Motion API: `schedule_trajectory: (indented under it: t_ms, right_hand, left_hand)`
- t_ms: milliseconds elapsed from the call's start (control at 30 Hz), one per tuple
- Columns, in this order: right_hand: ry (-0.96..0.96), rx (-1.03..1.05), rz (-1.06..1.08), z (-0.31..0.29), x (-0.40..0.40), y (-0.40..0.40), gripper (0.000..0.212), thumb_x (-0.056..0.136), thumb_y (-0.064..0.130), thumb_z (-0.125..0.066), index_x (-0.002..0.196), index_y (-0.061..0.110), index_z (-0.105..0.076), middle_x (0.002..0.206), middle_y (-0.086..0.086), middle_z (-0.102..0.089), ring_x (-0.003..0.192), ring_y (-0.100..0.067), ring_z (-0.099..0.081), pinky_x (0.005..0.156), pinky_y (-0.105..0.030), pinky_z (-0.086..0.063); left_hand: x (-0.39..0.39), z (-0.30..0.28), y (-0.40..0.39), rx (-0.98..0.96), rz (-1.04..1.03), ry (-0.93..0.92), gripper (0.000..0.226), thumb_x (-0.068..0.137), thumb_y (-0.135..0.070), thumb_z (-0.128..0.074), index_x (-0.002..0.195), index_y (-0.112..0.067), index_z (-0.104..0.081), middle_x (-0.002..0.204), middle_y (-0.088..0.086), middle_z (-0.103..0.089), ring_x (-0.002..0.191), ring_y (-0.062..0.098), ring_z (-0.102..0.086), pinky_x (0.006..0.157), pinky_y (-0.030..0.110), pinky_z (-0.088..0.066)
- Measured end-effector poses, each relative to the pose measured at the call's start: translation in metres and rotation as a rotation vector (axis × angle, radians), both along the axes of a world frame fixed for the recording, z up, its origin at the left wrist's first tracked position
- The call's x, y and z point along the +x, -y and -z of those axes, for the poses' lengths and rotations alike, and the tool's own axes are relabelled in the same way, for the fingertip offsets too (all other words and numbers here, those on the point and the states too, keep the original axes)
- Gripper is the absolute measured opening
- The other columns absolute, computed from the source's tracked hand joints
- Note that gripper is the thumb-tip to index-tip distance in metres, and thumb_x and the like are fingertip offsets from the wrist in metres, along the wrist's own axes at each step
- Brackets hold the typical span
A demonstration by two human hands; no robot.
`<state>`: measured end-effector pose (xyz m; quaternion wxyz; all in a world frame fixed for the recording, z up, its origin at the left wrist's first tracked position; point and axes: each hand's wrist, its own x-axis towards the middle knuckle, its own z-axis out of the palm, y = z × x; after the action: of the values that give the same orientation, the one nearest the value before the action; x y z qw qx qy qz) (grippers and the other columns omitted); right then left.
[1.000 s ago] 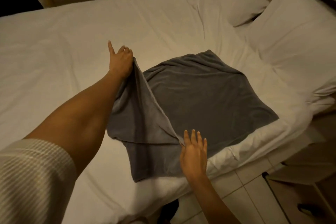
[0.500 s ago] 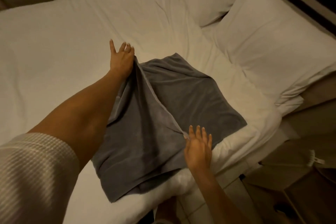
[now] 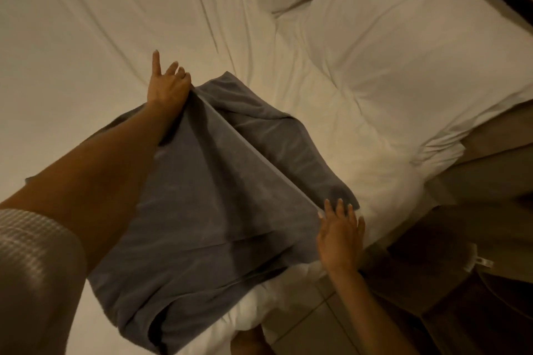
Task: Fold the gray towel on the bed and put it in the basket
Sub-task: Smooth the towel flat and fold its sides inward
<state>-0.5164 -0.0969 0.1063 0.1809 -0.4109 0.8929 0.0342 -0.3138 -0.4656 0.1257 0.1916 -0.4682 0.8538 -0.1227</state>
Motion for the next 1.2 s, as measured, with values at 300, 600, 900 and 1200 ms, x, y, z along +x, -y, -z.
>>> schedule_trajectory:
  t_ms: [300, 600, 900, 1200]
  right_hand:
    - [-0.010, 0.132, -0.022, 0.026, -0.053, 0.024, 0.056, 0.097, 0.033, -0.034, 0.149, 0.020, -0.015, 0.157, -0.009, -0.013, 0.144, -0.028, -0.006, 0.115, -0.046, -0.007]
    - [-0.223, 0.200, 0.070, 0.094, -0.107, 0.068, 0.054, 0.099, 0.035, -0.025, 0.148, 0.013, -0.021, 0.155, -0.016, -0.016, 0.143, -0.034, -0.006, 0.104, -0.053, 0.021]
    - [-0.082, 0.088, -0.137, 0.180, -0.100, 0.092, 0.058, 0.098, 0.030, -0.028, 0.149, 0.010, -0.008, 0.156, -0.019, -0.002, 0.143, -0.036, 0.003, 0.111, -0.050, 0.014]
    - [0.122, 0.168, -0.221, 0.206, -0.099, 0.078, 0.062, 0.100, 0.042, -0.019, 0.146, 0.020, 0.017, 0.156, -0.004, 0.017, 0.144, -0.022, 0.012, 0.114, -0.039, 0.006]
  left_hand:
    - [-0.135, 0.027, 0.036, 0.031, 0.028, -0.090, 0.042, 0.091, -0.027, -0.054, 0.128, -0.007, -0.050, 0.136, 0.014, -0.051, 0.139, 0.028, -0.029, 0.114, 0.059, 0.004]
    - [-0.218, 0.077, 0.058, -0.029, -0.016, -0.084, 0.063, 0.093, -0.021, -0.047, 0.146, -0.001, -0.018, 0.152, 0.018, -0.025, 0.145, 0.029, -0.014, 0.114, 0.058, 0.005]
    - [-0.194, 0.208, -0.011, 0.243, -0.050, -0.242, 0.062, 0.101, -0.037, -0.019, 0.148, -0.004, 0.004, 0.159, 0.011, 0.004, 0.146, 0.024, 0.008, 0.116, 0.050, 0.007]
    - [-0.189, 0.237, -0.021, 0.507, -0.082, -0.423, 0.065, 0.100, -0.044, -0.022, 0.150, -0.010, 0.002, 0.159, 0.007, 0.003, 0.147, 0.019, 0.002, 0.119, 0.041, 0.001]
